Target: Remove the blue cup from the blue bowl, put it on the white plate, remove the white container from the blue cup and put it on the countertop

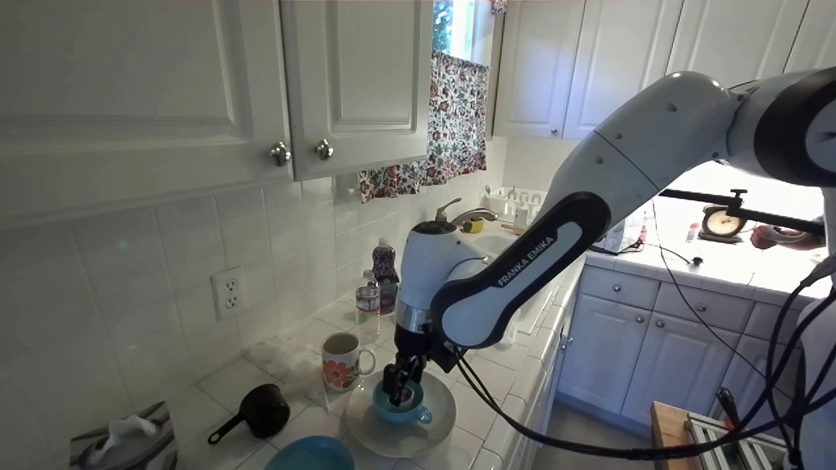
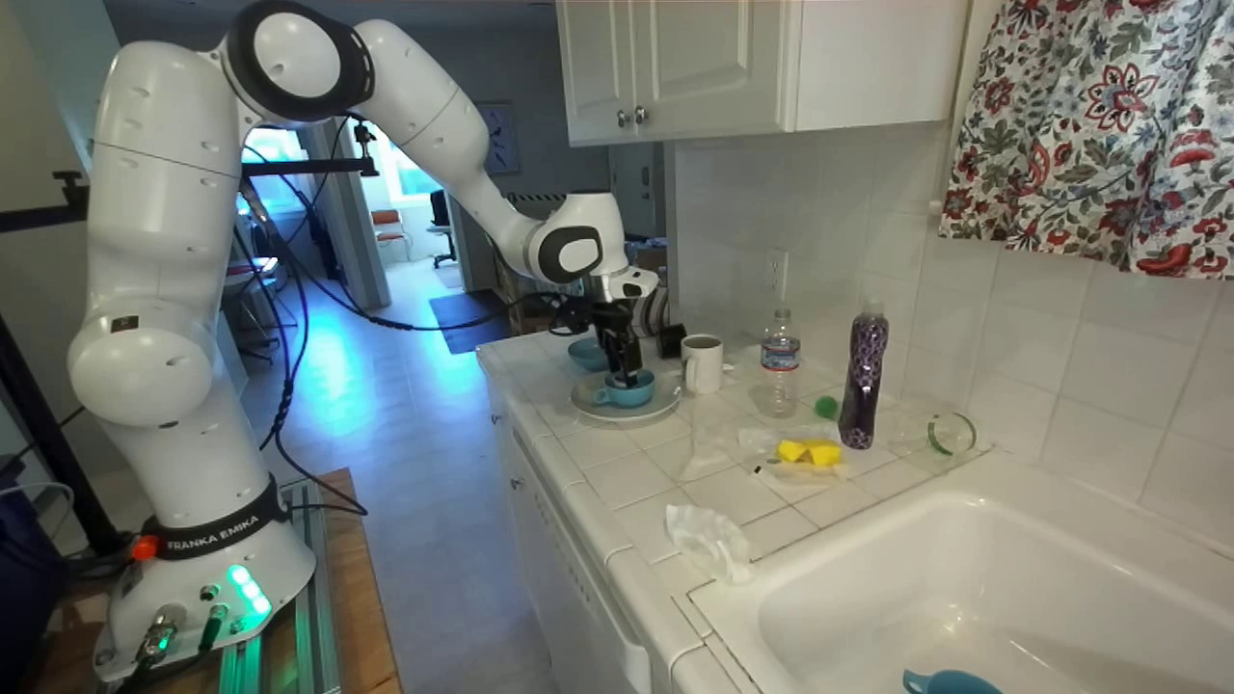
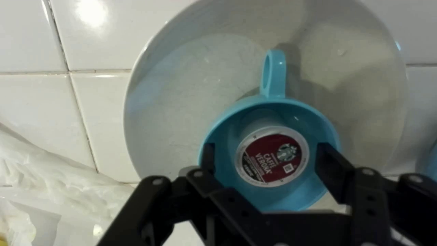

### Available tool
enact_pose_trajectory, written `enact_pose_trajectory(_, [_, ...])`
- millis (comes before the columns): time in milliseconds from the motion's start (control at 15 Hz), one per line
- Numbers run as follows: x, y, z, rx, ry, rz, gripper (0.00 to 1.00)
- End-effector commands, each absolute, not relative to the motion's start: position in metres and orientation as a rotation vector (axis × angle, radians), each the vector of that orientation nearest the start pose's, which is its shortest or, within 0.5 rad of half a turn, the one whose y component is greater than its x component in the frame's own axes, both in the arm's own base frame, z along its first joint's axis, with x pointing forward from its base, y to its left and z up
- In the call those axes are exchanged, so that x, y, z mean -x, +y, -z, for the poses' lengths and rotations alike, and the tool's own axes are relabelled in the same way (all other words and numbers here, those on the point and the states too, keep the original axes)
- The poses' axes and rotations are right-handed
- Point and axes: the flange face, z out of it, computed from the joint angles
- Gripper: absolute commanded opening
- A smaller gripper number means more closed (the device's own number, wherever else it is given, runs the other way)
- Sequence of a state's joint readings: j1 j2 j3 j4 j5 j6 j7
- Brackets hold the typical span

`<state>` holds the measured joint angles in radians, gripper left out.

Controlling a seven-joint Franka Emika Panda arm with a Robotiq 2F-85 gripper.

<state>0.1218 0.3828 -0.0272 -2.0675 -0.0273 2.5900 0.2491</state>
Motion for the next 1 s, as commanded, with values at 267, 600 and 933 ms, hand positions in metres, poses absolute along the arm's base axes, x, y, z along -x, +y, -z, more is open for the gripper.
enact_pose_trajectory(267, [-0.603,0.056,-0.249,3.129,0.212,0.182,0.75])
enact_pose_trajectory(600, [-0.608,0.061,-0.248,3.134,0.185,0.187,0.75])
enact_pose_trajectory(933, [-0.613,0.069,-0.248,3.136,0.158,0.189,0.56])
